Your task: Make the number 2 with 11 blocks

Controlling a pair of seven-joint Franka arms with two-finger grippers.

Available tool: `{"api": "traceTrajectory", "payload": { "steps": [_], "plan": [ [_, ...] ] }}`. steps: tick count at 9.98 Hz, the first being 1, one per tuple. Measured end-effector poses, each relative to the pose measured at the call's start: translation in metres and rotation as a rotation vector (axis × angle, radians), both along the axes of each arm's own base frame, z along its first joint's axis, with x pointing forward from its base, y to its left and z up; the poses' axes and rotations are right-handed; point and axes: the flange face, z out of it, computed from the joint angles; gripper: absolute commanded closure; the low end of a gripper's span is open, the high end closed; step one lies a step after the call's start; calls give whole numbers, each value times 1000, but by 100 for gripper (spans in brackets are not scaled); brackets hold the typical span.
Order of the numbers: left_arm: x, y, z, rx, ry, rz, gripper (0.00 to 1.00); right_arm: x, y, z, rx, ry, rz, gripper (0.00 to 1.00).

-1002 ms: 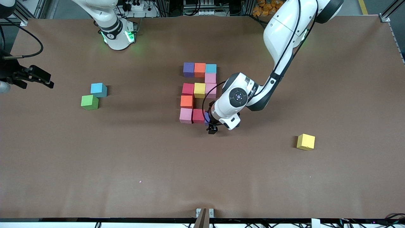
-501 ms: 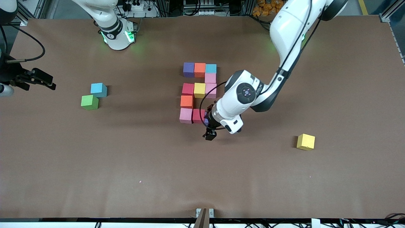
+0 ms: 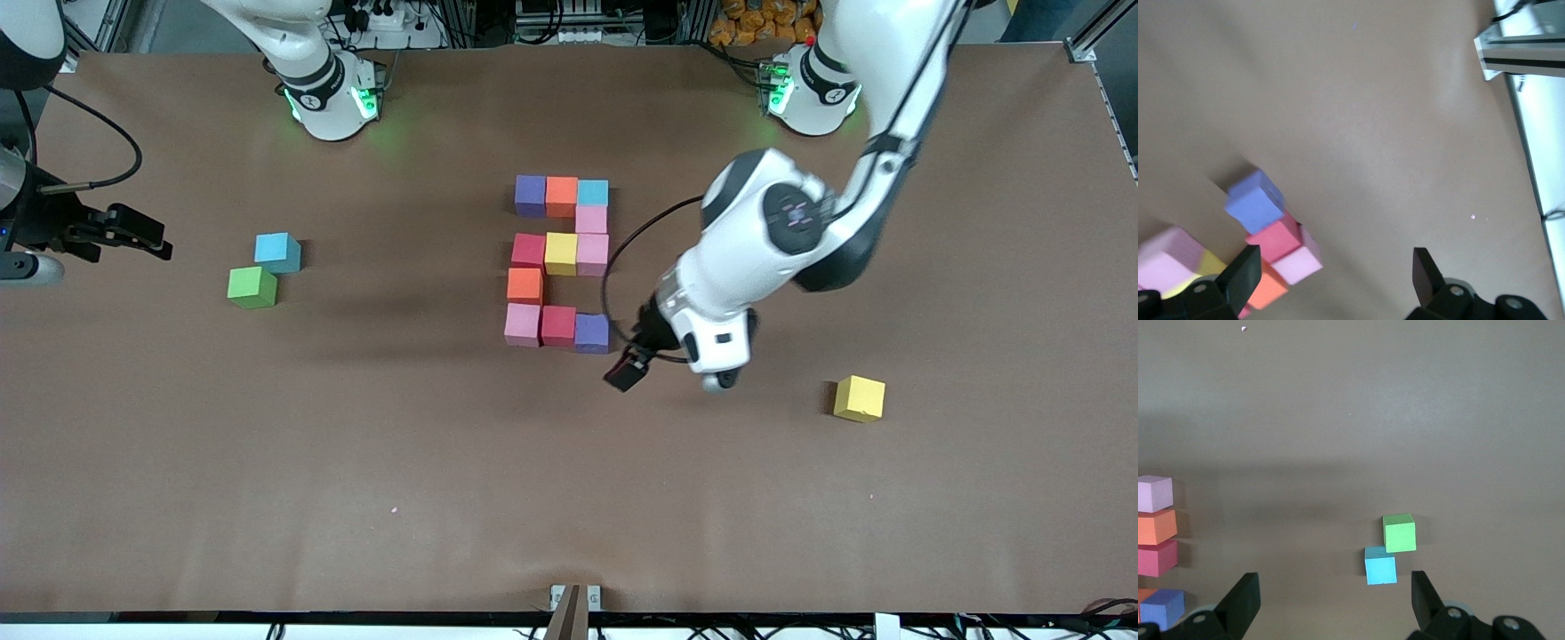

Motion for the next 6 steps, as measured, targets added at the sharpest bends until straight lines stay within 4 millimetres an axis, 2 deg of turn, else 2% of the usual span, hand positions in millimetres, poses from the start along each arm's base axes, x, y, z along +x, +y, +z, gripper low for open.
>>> {"api": "traceTrajectory", "payload": {
  "steps": [2,3,5,6],
  "plan": [
    [5,64,48,74,-64,-219,0,1,1,-2,1,3,8,0],
    [5,105,71,113,-79,-330,0,3,6,-7,3,10,21,0],
    [-3,180,107,167,-79,-505,0,15,14,-39,13,37,38,0],
    [-11,208,122,188,-74,-571,0,20,14,-61,17,42,39,0]
  ]
}}
